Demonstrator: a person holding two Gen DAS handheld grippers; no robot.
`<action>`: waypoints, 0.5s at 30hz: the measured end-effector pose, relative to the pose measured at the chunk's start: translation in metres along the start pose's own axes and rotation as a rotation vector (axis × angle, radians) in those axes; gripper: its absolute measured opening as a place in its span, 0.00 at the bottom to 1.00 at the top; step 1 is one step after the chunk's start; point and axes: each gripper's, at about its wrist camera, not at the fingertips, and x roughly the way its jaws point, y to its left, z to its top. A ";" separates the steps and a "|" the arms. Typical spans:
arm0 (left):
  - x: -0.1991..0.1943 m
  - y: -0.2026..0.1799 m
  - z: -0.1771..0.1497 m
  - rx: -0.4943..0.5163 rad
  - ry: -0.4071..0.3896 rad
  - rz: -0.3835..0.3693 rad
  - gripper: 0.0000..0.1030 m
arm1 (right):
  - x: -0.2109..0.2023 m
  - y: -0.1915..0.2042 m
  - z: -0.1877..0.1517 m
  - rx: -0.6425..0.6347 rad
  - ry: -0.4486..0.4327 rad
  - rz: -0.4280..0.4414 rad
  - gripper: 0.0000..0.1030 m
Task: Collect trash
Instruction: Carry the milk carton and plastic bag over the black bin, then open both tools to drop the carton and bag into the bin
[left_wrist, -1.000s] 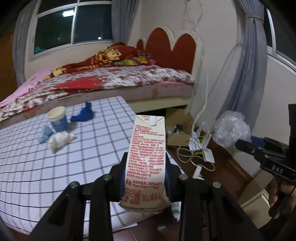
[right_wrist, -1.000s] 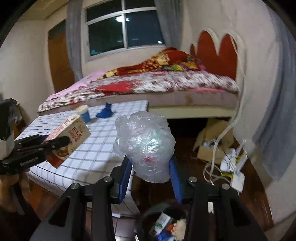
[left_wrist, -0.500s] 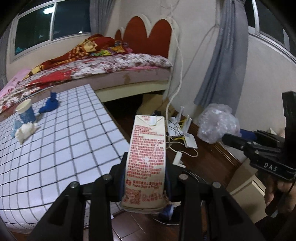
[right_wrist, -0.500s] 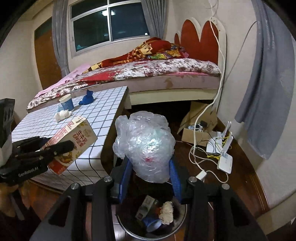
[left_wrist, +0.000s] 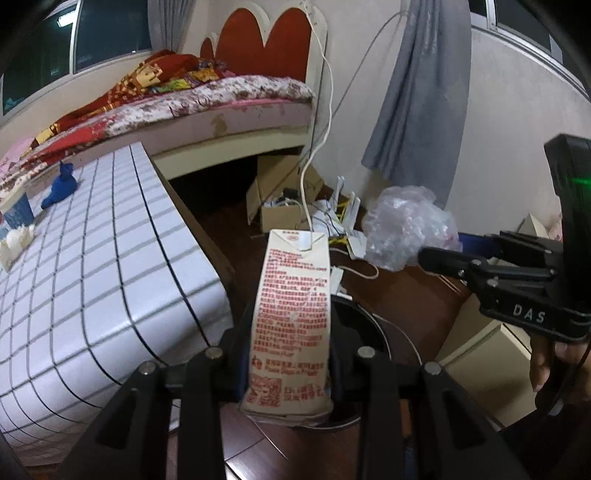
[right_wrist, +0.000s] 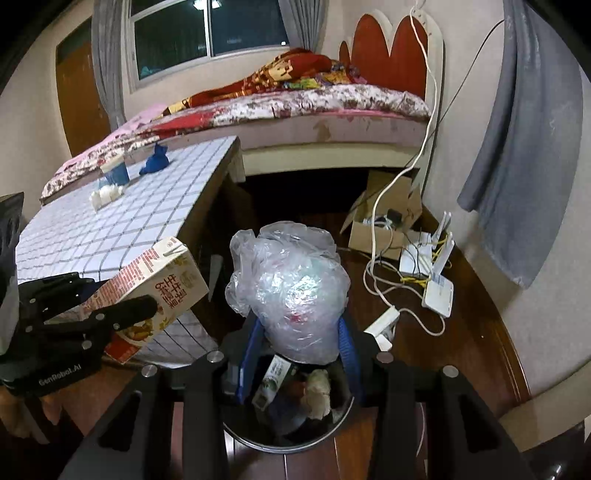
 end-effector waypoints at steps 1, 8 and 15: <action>0.003 -0.001 -0.003 -0.001 0.009 -0.004 0.34 | 0.003 0.000 -0.002 -0.002 0.009 -0.001 0.41; 0.025 -0.005 -0.023 -0.026 0.081 -0.026 0.34 | 0.037 0.003 -0.020 -0.021 0.119 -0.001 0.41; 0.045 -0.002 -0.036 -0.063 0.144 -0.037 0.34 | 0.069 0.013 -0.037 -0.071 0.220 0.006 0.41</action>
